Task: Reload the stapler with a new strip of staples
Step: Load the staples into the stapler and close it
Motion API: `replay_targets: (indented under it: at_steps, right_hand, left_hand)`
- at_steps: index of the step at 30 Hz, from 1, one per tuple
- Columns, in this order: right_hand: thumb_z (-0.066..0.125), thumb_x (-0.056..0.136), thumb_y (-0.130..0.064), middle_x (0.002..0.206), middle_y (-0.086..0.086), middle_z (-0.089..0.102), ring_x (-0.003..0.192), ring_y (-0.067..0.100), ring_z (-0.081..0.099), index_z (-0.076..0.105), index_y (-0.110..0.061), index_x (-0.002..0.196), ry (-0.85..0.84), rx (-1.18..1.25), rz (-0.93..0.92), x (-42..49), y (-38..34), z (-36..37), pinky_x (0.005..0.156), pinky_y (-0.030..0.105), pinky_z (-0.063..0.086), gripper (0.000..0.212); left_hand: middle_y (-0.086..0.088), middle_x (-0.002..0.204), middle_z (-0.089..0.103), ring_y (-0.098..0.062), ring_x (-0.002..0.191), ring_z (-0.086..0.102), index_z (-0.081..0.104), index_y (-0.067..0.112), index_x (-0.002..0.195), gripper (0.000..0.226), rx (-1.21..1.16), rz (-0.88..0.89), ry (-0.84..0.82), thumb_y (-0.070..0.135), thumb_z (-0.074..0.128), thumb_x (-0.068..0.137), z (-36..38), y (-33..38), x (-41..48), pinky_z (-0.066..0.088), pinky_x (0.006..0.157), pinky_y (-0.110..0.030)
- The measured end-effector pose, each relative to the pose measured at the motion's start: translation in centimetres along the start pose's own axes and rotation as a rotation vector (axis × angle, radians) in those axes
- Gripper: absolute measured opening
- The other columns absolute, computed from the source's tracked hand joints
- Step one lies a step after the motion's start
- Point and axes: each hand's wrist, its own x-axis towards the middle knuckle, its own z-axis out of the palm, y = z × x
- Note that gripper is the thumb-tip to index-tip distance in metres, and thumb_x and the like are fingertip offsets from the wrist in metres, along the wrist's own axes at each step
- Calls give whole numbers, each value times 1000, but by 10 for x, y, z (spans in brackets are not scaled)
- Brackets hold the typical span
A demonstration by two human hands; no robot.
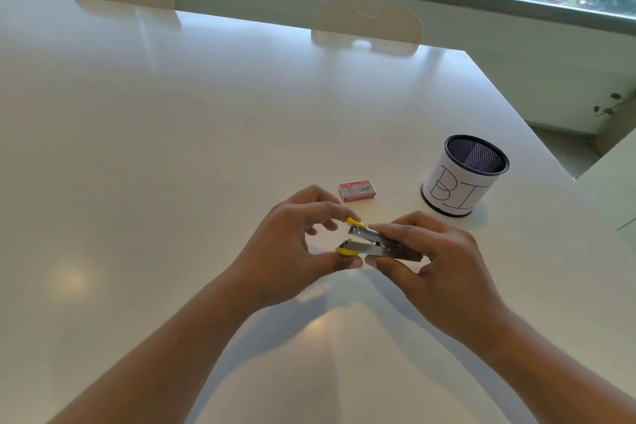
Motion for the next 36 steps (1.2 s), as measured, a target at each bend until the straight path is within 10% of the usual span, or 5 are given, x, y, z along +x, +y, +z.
replay_targets:
  at_steps: [13,18,24,36]
  right_hand:
    - [81,73,-29,83,-6,75,75,14,66,79,-17,100,3,45,40,-5,15,-10,66,31,54,30]
    - [81,73,-31,78,-7,73,75,9,61,79,-19,98,-1,-11,28,-7,18,-10,69,13,44,27]
    - [81,74,-33,78,-11,71,76,9,61,79,-23,97,4,-28,43,-9,17,-10,68,16,46,26]
    - [82,75,-2,96,-8,71,85,10,66,75,-19,112,-39,56,167,-16,29,-8,78,18,53,41]
  left_hand:
    - [16,104,62,-14,100,60,71,30,108,42,66,82,-25,40,86,70,2,-9,0,37,81,-6]
    - [14,97,65,-17,96,64,75,25,98,33,107,78,1,41,84,70,4,-6,0,51,86,-39]
    - [15,98,65,-16,95,63,75,26,99,33,178,95,42,42,82,71,9,-5,-1,50,85,-47]
    - [5,99,71,-12,98,62,72,24,108,48,73,48,101,29,91,64,18,-22,0,38,81,-8]
